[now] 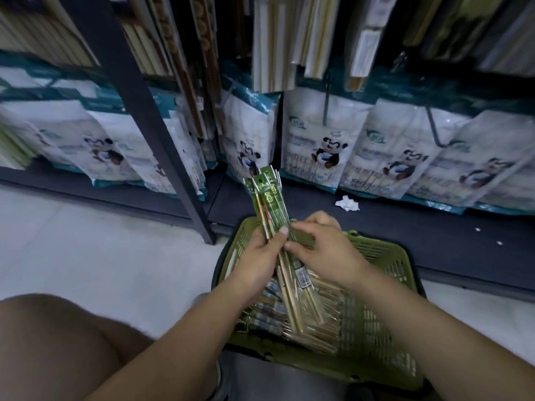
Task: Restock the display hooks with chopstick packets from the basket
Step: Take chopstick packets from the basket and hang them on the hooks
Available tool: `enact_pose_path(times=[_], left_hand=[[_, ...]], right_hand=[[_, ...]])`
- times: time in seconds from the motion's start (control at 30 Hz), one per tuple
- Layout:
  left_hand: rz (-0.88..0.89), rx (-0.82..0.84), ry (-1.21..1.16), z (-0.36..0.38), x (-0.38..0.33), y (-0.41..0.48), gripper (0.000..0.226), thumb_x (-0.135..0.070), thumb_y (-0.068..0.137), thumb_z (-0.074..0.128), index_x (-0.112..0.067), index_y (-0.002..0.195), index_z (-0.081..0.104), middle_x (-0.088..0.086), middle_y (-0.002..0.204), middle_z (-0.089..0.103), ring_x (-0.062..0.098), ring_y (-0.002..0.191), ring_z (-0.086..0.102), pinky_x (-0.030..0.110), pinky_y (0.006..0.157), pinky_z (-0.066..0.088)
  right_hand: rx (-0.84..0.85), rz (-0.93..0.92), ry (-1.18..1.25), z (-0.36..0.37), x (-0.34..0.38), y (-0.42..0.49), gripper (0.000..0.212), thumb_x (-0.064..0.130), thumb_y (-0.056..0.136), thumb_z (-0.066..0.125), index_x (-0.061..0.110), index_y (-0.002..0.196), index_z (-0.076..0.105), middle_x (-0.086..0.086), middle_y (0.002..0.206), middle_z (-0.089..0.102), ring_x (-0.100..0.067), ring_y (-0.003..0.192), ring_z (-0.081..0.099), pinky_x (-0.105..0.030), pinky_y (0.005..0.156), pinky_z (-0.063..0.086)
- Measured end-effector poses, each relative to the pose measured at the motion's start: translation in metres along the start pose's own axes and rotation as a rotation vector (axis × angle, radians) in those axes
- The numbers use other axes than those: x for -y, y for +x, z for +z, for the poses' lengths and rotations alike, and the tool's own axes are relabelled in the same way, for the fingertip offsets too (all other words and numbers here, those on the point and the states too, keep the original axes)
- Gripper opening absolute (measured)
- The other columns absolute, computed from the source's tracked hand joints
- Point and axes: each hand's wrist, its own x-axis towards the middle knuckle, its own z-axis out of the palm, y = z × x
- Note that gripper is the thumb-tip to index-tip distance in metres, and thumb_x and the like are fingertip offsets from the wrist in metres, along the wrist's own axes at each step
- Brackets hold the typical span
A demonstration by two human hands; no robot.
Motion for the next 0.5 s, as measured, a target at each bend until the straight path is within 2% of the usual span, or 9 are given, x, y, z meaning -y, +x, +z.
enact_pose_path(times=[0.07, 0.13, 0.2, 0.3, 0.37, 0.43, 0.5], left_hand=[[0.048, 0.026, 0.032, 0.004, -0.011, -0.004, 0.061, -0.052, 0.085, 0.07, -0.022, 0.136, 0.055, 0.001, 0.128, 0.069, 0.016, 0.119, 0.066, 0.041, 0.106, 0.051], [0.084, 0.068, 0.038, 0.01, -0.025, -0.009, 0.038, -0.038, 0.096, 0.067, -0.024, 0.13, 0.059, -0.001, 0.12, 0.073, 0.014, 0.113, 0.069, 0.031, 0.098, 0.055], [0.113, 0.106, 0.006, 0.015, -0.042, -0.015, 0.032, -0.029, 0.1, 0.064, -0.021, 0.131, 0.06, 0.001, 0.12, 0.075, 0.019, 0.115, 0.069, 0.035, 0.099, 0.054], [0.199, 0.172, 0.009, 0.02, -0.071, -0.026, 0.031, -0.029, 0.099, 0.065, -0.024, 0.13, 0.064, 0.0, 0.12, 0.075, 0.021, 0.115, 0.069, 0.044, 0.102, 0.051], [0.28, 0.196, 0.067, 0.023, -0.088, -0.037, 0.026, -0.035, 0.096, 0.068, -0.033, 0.123, 0.067, -0.007, 0.108, 0.076, 0.015, 0.103, 0.07, 0.042, 0.096, 0.053], [0.365, 0.234, 0.159, 0.025, -0.102, -0.047, 0.028, -0.042, 0.091, 0.068, -0.04, 0.118, 0.066, -0.002, 0.103, 0.073, 0.013, 0.099, 0.068, 0.04, 0.094, 0.055], [0.46, 0.273, 0.245, 0.03, -0.116, -0.056, 0.029, -0.042, 0.091, 0.067, -0.047, 0.119, 0.062, -0.007, 0.105, 0.072, 0.007, 0.1, 0.068, 0.028, 0.087, 0.057]], right_hand=[[0.019, -0.036, 0.023, -0.015, 0.008, -0.005, 0.039, 0.045, 0.091, 0.07, 0.03, 0.126, 0.068, 0.004, 0.106, 0.049, -0.01, 0.108, 0.044, -0.025, 0.093, 0.035], [-0.02, -0.055, 0.097, -0.032, 0.019, -0.009, 0.024, 0.037, 0.088, 0.076, 0.041, 0.11, 0.066, 0.004, 0.102, 0.055, -0.005, 0.097, 0.053, -0.022, 0.087, 0.042], [-0.036, -0.021, 0.231, -0.051, 0.033, -0.012, 0.03, 0.028, 0.085, 0.08, 0.044, 0.1, 0.06, 0.003, 0.099, 0.063, -0.002, 0.083, 0.057, -0.022, 0.079, 0.047], [-0.023, 0.007, 0.502, -0.083, 0.054, -0.018, 0.026, 0.019, 0.089, 0.077, 0.035, 0.106, 0.065, 0.005, 0.087, 0.066, -0.006, 0.076, 0.061, -0.024, 0.073, 0.053], [-0.129, -0.006, 0.558, -0.105, 0.069, -0.021, 0.017, 0.022, 0.092, 0.074, 0.029, 0.107, 0.068, 0.007, 0.083, 0.066, -0.004, 0.072, 0.062, -0.018, 0.063, 0.05], [-0.277, -0.039, 0.582, -0.124, 0.085, -0.022, 0.011, 0.023, 0.091, 0.075, 0.022, 0.1, 0.07, 0.004, 0.078, 0.067, -0.005, 0.066, 0.063, -0.015, 0.057, 0.047], [-0.396, -0.073, 0.611, -0.141, 0.104, -0.024, 0.015, 0.026, 0.087, 0.078, 0.016, 0.089, 0.067, 0.001, 0.073, 0.066, -0.009, 0.063, 0.064, -0.016, 0.054, 0.048]])
